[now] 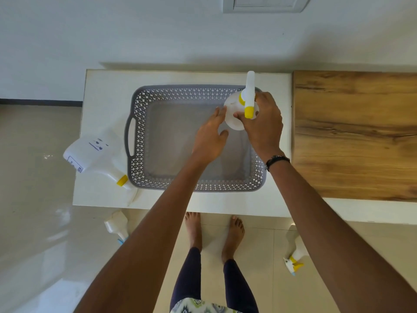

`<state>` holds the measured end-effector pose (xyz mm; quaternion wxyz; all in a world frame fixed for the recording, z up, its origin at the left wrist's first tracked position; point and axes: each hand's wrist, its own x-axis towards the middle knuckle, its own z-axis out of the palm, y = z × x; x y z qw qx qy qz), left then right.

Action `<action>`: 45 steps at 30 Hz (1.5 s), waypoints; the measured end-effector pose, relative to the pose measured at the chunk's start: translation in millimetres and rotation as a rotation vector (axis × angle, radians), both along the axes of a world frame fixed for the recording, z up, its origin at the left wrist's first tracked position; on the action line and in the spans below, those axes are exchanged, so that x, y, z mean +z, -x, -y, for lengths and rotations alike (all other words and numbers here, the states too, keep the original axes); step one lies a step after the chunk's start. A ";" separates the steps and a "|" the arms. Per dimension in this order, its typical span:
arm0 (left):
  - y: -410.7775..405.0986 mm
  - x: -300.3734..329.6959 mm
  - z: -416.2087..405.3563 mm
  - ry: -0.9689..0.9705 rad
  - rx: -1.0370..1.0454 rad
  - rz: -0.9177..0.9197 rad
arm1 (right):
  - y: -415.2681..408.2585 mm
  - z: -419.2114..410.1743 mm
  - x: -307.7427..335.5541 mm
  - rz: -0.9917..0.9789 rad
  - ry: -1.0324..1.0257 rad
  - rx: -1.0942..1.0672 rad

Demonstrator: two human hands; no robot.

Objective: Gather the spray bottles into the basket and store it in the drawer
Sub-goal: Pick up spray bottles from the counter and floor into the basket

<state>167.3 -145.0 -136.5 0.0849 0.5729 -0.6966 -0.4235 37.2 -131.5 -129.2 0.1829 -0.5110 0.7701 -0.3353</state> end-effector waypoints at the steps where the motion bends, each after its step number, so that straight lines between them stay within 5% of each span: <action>1: -3.4 1.1 -3.2 -0.003 0.010 -0.018 | -1.0 -4.4 -0.6 0.016 -0.013 0.008; 10: -101.4 25.7 -66.2 0.234 0.157 -0.172 | -70.1 -113.6 -5.5 0.125 0.076 -0.150; 17: -223.5 27.7 -76.8 0.427 0.396 0.149 | -191.6 -114.6 13.1 0.250 -0.039 0.156; 23: -292.7 4.8 -37.0 0.317 0.363 0.362 | -272.1 -77.9 6.1 0.272 -0.086 0.378; 32: -317.2 -13.7 -6.8 0.186 0.460 0.133 | -322.3 -55.1 -9.4 0.173 -0.347 0.504; 38: -346.6 -3.3 -15.9 0.056 0.672 0.045 | -321.6 -52.3 1.2 0.110 -0.289 0.581; 45: -360.8 42.8 -16.6 -0.111 0.991 -0.343 | -299.1 -38.7 50.4 0.514 -0.127 0.388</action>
